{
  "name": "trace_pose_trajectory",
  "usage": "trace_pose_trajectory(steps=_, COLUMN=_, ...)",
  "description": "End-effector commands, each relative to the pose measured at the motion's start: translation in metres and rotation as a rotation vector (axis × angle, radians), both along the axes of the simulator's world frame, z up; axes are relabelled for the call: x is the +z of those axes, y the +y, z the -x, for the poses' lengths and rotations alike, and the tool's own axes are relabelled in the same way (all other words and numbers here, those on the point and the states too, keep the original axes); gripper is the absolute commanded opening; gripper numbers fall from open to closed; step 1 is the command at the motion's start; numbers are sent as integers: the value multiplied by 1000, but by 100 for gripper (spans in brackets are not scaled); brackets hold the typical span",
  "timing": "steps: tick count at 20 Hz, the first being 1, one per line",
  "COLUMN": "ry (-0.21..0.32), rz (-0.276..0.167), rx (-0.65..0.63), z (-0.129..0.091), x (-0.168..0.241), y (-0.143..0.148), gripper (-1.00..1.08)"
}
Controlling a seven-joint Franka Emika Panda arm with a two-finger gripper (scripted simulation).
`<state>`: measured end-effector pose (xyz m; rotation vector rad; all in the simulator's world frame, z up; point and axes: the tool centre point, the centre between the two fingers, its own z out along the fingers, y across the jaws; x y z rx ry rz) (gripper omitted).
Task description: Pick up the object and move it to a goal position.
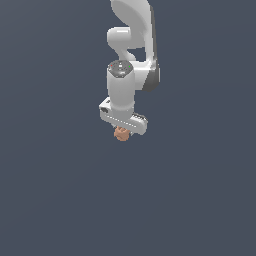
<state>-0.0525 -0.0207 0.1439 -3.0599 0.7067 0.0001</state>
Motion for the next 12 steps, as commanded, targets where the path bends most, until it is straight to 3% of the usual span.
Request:
trace_pose_trajectory(steps=1, ry=0, rz=0, rx=0, z=10, x=12, y=-4, gripper=-100)
trace_pose_trajectory(steps=12, ry=0, rz=1, rx=0, z=29, x=40, y=-12, gripper=-100)
